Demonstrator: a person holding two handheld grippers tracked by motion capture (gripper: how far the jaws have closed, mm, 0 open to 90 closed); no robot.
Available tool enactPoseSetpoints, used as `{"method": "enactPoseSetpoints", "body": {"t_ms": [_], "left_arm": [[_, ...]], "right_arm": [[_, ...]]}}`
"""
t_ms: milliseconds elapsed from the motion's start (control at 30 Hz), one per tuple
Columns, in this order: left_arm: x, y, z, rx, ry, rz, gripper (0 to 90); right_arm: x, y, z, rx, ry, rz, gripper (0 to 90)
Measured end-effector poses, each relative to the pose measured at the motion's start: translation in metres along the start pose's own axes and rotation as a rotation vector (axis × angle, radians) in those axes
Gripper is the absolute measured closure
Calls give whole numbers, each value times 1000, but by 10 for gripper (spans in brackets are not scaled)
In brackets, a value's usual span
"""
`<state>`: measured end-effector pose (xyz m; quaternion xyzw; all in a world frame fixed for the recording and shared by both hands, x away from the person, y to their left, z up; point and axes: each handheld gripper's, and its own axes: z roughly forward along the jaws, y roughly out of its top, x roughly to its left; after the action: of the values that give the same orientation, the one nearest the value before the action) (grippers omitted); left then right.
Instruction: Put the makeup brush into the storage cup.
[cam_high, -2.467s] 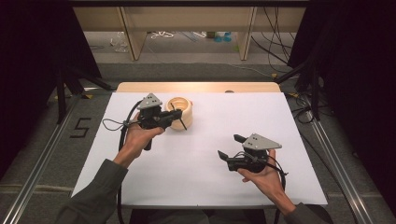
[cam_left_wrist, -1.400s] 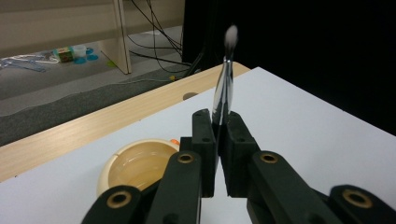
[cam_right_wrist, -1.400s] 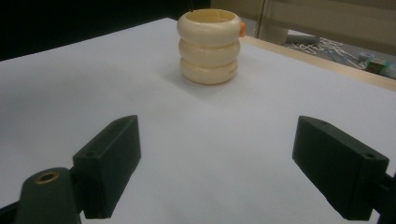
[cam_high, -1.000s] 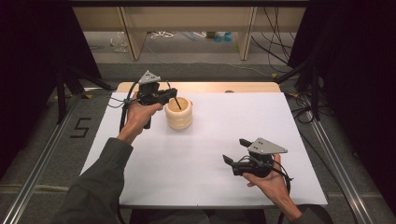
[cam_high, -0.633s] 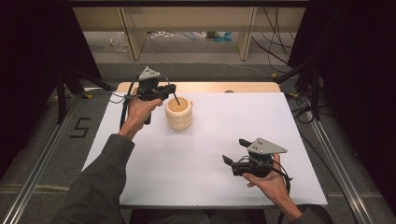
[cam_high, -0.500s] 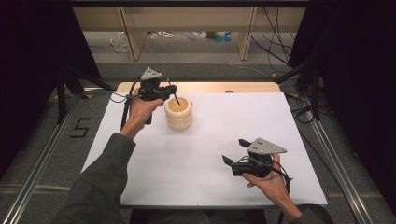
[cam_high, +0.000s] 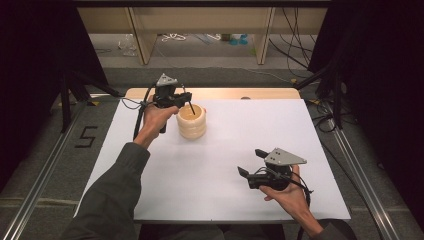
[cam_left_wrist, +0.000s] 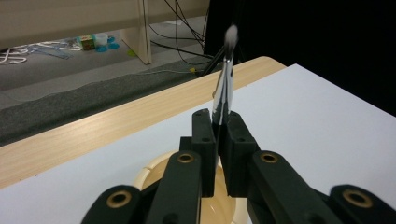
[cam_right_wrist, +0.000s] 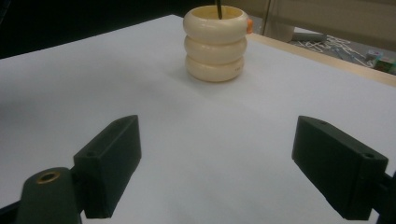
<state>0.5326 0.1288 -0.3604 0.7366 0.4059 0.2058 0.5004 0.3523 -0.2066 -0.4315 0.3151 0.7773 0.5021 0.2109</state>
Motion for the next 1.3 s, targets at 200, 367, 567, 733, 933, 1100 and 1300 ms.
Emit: {"method": "enactPoseSetpoints", "body": {"t_ms": [200,367,567,733,933,1100,1300], "left_arm": [[-1,-4,5,15,1,3,847],[-1,-7,10,15,-4,-4,847],[1,-12,14,33,0,-9,847],[2,-16,17,46,2,-19,846],[2,-21,20,52,-10,-29,844],[3,-26,21,70,-17,-20,843],[3,-30,23,77,-33,-28,797]], "right_arm": [[0,0,0,0,2,2,166],[1,0,0,-1,4,2,166],[1,0,0,2,5,2,166],[1,0,2,-11,-1,1,166],[1,0,1,-5,4,1,166],[0,0,1,-1,9,1,166],[0,0,1,-4,15,3,167]]}}
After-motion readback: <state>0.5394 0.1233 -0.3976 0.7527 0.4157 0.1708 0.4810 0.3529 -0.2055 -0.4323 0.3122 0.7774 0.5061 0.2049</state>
